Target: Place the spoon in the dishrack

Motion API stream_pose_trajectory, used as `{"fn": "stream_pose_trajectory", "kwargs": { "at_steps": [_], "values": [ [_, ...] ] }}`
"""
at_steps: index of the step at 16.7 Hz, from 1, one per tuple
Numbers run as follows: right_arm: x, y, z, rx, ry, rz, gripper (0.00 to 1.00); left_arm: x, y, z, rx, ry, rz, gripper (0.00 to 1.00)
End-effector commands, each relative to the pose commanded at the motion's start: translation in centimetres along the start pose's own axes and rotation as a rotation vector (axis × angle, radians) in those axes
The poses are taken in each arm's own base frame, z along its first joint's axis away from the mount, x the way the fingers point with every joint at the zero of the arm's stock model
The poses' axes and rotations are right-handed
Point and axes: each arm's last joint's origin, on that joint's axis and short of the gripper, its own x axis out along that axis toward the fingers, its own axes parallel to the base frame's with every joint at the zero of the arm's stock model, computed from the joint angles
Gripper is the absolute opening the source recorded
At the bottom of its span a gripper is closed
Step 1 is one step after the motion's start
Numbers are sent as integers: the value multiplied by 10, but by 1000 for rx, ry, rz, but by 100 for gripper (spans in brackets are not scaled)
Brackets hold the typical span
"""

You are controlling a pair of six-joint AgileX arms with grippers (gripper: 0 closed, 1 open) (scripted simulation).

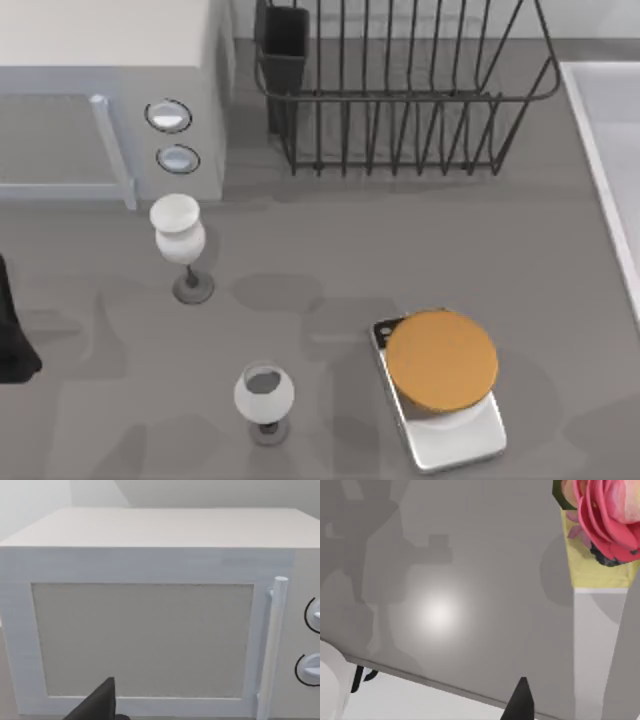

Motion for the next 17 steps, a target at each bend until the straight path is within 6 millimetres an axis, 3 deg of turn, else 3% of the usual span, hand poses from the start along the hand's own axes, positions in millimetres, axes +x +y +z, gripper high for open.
{"fn": "stream_pose_trajectory", "kwargs": {
  "at_steps": [3, 10, 13, 17],
  "values": [
    [-29, 10, -5, 2, -17, -29, 0, 0, 0, 0, 0, 0, 0, 100],
    [-32, 11, -2, 1, -20, -44, 0, 0, 0, 0, 0, 0, 0, 100],
    [-39, 19, 20, -21, -42, -172, 0, 0, 0, 0, 0, 0, 0, 100],
    [-49, 53, 79, -84, -153, -421, 0, 0, 0, 0, 0, 0, 0, 100]
  ]
}}
